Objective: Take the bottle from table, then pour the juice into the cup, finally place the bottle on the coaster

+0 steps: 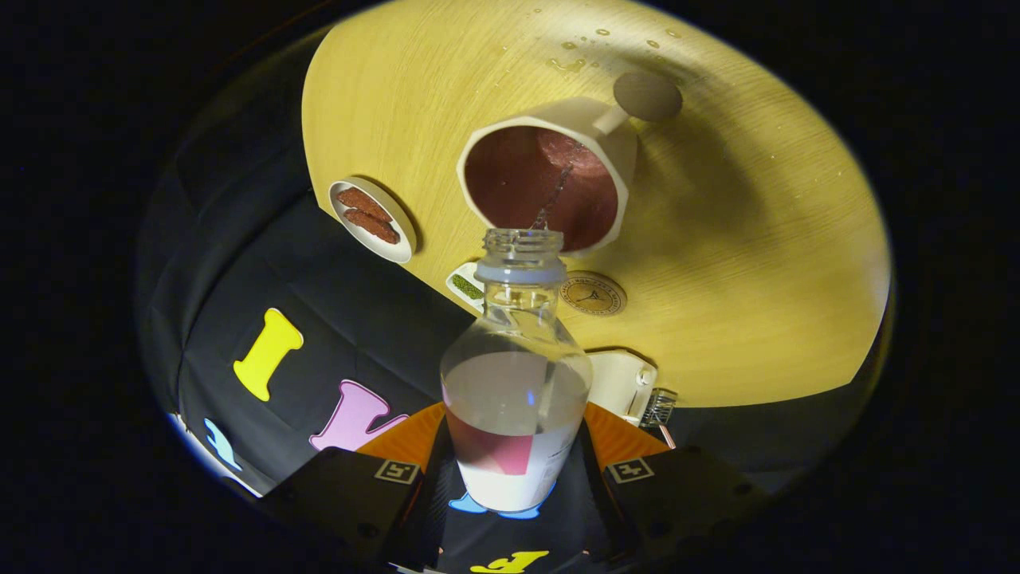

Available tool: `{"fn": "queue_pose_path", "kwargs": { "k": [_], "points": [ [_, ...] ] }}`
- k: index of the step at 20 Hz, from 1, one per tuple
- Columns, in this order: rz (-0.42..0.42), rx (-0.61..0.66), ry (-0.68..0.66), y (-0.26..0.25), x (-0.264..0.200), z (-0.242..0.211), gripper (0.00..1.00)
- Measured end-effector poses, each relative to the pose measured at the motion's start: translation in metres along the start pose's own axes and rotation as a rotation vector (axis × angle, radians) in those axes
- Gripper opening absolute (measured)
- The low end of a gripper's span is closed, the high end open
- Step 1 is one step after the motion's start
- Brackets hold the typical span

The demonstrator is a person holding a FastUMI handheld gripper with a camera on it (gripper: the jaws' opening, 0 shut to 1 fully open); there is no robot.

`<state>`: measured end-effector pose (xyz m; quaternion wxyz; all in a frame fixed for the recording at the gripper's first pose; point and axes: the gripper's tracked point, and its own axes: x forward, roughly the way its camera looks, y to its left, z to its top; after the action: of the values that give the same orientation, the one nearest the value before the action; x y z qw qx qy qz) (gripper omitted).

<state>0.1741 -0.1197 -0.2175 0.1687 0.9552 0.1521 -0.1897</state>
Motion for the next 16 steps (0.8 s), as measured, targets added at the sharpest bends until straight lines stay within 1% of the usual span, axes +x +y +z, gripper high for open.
{"fn": "queue_pose_path", "kwargs": {
  "k": [9,11,16],
  "points": [
    [-0.006,0.059,0.022,0.009,-0.005,-0.012,0.71],
    [0.003,0.077,0.019,0.013,-0.008,-0.010,0.71],
    [-0.004,0.100,0.027,0.014,-0.008,-0.012,0.70]
  ]
}}
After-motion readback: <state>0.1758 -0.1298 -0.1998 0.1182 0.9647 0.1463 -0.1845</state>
